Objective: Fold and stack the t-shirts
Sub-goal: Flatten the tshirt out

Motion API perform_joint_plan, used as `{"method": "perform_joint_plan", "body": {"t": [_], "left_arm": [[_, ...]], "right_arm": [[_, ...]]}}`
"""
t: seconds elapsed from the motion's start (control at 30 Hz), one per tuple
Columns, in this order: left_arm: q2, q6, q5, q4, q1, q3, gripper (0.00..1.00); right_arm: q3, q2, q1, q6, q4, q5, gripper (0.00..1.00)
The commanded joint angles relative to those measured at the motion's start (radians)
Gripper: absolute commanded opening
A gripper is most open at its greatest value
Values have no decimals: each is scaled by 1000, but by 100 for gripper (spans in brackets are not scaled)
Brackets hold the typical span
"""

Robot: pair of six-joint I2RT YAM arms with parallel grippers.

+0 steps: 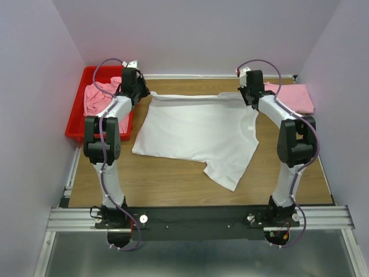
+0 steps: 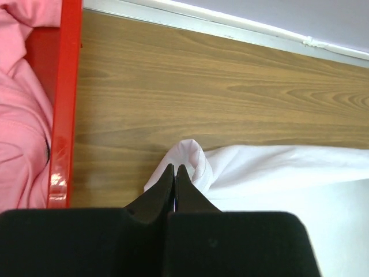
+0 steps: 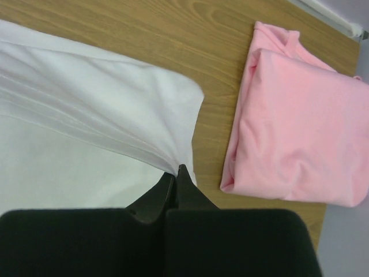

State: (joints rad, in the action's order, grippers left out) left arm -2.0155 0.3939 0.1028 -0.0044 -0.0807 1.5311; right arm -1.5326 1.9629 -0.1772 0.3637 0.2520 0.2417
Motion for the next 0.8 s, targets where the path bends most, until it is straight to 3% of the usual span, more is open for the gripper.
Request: {"method": "perform_joint_plan", "body": {"t": [0.0,0.23,0.77], "left_arm": [[-84,-7,23,15,-5,76,0],[-166,-44,3,6,-7,161,0],[-135,-41,-60,-51,4,127,0]], "right_arm": [[-43,76,5,-9,-57,-12,1],[-17,77,5,-35,-63,-25,1],[175,-79,5,-158,-65,8,1]]}}
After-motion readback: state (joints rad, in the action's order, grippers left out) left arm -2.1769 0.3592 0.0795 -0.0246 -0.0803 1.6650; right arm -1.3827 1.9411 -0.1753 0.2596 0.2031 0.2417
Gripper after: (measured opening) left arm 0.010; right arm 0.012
